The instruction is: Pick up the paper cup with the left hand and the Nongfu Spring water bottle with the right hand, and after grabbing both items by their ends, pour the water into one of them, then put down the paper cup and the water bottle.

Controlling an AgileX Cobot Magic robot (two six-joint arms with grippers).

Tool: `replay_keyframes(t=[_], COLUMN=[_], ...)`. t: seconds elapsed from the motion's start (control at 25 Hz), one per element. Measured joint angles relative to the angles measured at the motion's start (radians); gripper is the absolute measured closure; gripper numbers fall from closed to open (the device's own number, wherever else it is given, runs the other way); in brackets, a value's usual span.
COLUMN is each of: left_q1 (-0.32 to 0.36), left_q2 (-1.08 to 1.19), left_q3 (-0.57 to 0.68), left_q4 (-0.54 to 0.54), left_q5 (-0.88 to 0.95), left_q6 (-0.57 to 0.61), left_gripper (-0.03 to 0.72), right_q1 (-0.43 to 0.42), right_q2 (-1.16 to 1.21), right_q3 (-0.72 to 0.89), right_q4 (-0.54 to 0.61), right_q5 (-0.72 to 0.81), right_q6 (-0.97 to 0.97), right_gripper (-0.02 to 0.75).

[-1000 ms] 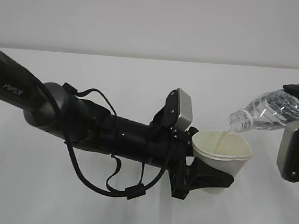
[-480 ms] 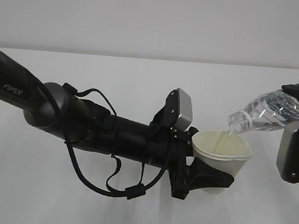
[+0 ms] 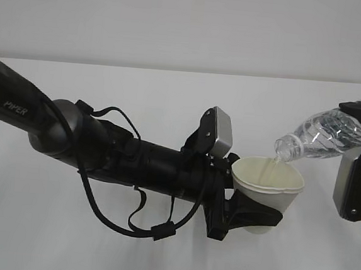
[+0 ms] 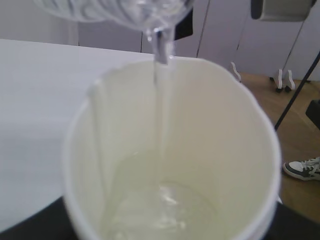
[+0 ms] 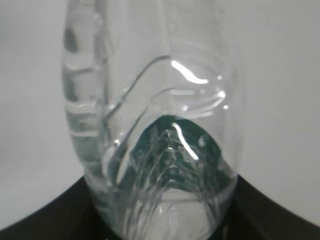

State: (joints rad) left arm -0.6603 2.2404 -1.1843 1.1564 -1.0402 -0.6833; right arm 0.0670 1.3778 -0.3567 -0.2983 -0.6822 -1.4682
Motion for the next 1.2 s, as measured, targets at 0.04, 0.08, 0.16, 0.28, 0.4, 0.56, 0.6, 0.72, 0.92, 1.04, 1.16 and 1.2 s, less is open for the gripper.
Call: replay_keyframes(t=[0.04, 0.08, 0.16, 0.28, 0.4, 0.56, 0.6, 0.72, 0.92, 1.04, 1.16, 1.2], left_q1=[0.0, 0.0, 0.0, 0.0, 0.0, 0.0, 0.0, 0.0, 0.0, 0.0, 0.0, 0.0], left_q2=[0.0, 0.0, 0.0, 0.0, 0.0, 0.0, 0.0, 0.0, 0.0, 0.0, 0.0, 0.0], left_q3=[0.0, 0.0, 0.0, 0.0, 0.0, 0.0, 0.0, 0.0, 0.0, 0.0, 0.0, 0.0], left_q4=[0.0, 0.0, 0.0, 0.0, 0.0, 0.0, 0.0, 0.0, 0.0, 0.0, 0.0, 0.0], left_q5=[0.0, 0.0, 0.0, 0.0, 0.0, 0.0, 0.0, 0.0, 0.0, 0.0, 0.0, 0.0], left_q6=[0.0, 0.0, 0.0, 0.0, 0.0, 0.0, 0.0, 0.0, 0.0, 0.0, 0.0, 0.0], left_gripper=[0.264, 0.264, 0.264, 0.264, 0.264, 0.264, 0.264, 0.264, 0.264, 0.264, 0.264, 0.264], right_q1=[0.0, 0.0, 0.0, 0.0, 0.0, 0.0, 0.0, 0.0, 0.0, 0.0, 0.0, 0.0], right_q2=[0.0, 0.0, 0.0, 0.0, 0.0, 0.0, 0.0, 0.0, 0.0, 0.0, 0.0, 0.0], right_q3=[0.0, 0.0, 0.0, 0.0, 0.0, 0.0, 0.0, 0.0, 0.0, 0.0, 0.0, 0.0], right_q4=[0.0, 0.0, 0.0, 0.0, 0.0, 0.0, 0.0, 0.0, 0.0, 0.0, 0.0, 0.0], right_q5=[0.0, 0.0, 0.0, 0.0, 0.0, 0.0, 0.0, 0.0, -0.001, -0.001, -0.001, -0.001], right_q6=[0.0, 0.0, 0.0, 0.0, 0.0, 0.0, 0.0, 0.0, 0.0, 0.0, 0.0, 0.0], right_gripper=[0.333, 0.333, 0.333, 0.333, 0.333, 0.333, 0.333, 0.333, 0.333, 0.333, 0.333, 0.333])
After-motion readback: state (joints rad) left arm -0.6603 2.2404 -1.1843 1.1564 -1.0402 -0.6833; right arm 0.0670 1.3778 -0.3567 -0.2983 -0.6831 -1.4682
